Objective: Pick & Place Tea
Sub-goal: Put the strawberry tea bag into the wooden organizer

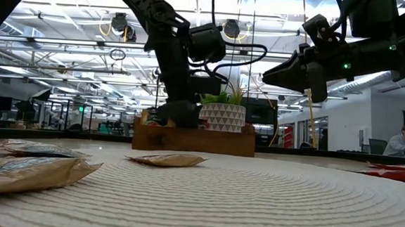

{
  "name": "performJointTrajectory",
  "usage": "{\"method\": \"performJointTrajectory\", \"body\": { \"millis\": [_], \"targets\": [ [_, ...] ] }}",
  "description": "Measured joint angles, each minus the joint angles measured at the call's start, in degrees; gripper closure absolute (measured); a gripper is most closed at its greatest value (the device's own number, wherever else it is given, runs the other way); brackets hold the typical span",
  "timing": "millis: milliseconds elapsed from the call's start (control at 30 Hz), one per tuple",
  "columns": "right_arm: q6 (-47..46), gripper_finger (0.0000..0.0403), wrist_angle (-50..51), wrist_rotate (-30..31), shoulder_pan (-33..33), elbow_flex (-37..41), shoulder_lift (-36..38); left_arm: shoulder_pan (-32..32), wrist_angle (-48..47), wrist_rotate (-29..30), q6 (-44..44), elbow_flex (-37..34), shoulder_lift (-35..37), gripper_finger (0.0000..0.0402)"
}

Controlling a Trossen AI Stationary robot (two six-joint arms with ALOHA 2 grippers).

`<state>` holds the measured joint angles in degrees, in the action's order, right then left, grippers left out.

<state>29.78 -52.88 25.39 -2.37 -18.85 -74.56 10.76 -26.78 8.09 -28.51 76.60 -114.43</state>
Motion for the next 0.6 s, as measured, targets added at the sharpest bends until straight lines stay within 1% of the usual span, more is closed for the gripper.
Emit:
{"method": "performJointTrajectory", "body": {
  "millis": [100, 233, 300, 400, 500, 600],
  "targets": [
    [-0.04, 0.0312, 0.01, 0.00, 0.00, 0.00, 0.00, -0.52, -1.57, -3.34, -3.50, 0.00, 0.02, 0.0397],
    [-0.07, 0.0312, 0.02, 0.00, 0.00, 0.00, 0.00, -0.87, -2.04, -2.68, -4.64, 0.00, 0.04, 0.0398],
    [-0.11, 0.0312, 0.02, 0.00, 0.00, 0.00, 0.00, -0.83, -2.09, -0.09, -4.81, 0.00, 0.04, 0.0393],
    [-0.13, 0.0312, 0.02, 0.00, 0.00, 0.00, 0.00, -1.12, -2.29, 7.15, -4.85, -0.02, 0.04, 0.0388],
    [-0.13, 0.0312, 0.02, 0.00, 0.00, 0.00, 0.00, -1.97, -2.29, 13.64, -6.49, -0.02, 0.04, 0.0394],
    [-0.13, 0.0312, 0.02, 0.00, 0.01, 0.00, 0.00, -3.11, -2.13, 15.13, -7.89, -0.02, 0.04, 0.0398]
  ]
}}
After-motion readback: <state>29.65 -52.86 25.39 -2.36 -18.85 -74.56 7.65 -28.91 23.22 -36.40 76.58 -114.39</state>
